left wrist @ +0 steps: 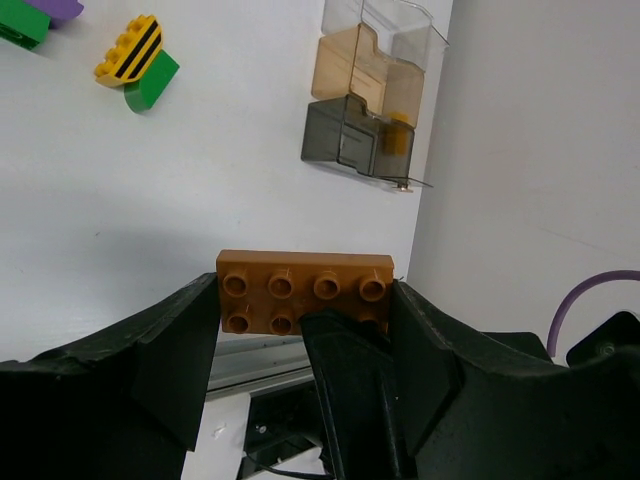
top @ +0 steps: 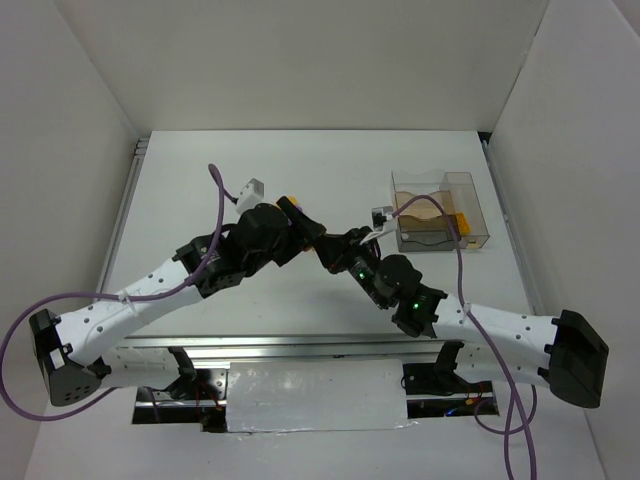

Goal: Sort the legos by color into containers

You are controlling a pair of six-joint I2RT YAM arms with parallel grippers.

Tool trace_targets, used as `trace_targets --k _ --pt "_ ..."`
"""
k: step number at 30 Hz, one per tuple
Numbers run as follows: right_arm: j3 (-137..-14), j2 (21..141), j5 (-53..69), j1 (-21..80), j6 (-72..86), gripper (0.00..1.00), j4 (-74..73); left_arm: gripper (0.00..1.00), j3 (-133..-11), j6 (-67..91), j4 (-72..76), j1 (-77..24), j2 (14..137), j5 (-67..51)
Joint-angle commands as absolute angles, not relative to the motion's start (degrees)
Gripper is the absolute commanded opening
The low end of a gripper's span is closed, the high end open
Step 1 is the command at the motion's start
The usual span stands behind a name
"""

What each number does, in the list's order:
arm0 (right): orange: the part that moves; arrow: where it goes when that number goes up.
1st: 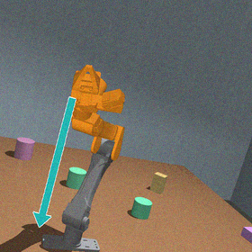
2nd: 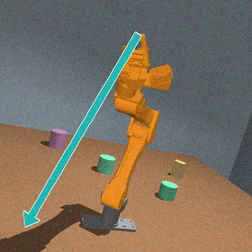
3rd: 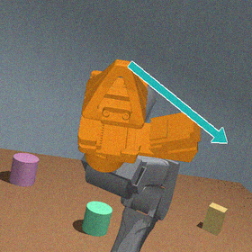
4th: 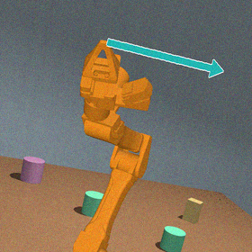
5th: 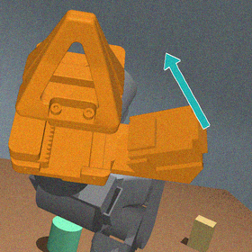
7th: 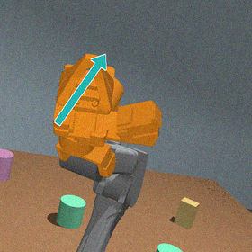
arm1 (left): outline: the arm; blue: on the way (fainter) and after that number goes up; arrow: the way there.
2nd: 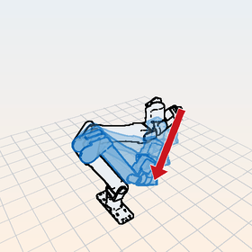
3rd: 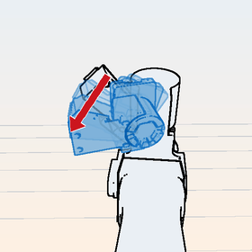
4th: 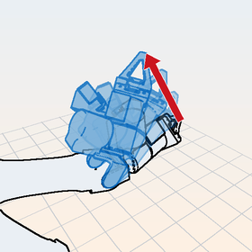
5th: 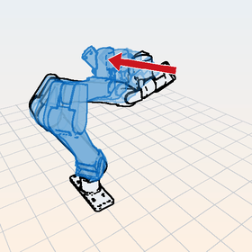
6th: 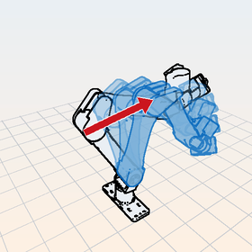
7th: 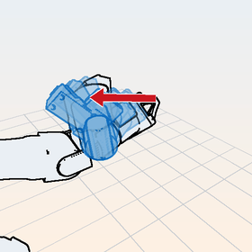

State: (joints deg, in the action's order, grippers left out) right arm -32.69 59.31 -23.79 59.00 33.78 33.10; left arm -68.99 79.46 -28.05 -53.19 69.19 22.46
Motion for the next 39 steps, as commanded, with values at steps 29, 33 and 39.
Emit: trace_targets --k 29,33,39 --pt "-38.3 60.5 -18.2 4.8 49.3 0.00 -7.6 0.99 -66.9 52.7 -41.7 -48.6 57.0 35.4" --pt "-42.4 67.8 -14.6 2.0 49.5 0.00 -6.6 0.99 -63.9 51.0 -40.6 -48.4 56.9 33.0" --pt "-47.4 75.9 -13.1 0.4 49.9 0.03 -5.9 0.99 -61.5 50.4 -41.6 -48.3 56.9 33.3"
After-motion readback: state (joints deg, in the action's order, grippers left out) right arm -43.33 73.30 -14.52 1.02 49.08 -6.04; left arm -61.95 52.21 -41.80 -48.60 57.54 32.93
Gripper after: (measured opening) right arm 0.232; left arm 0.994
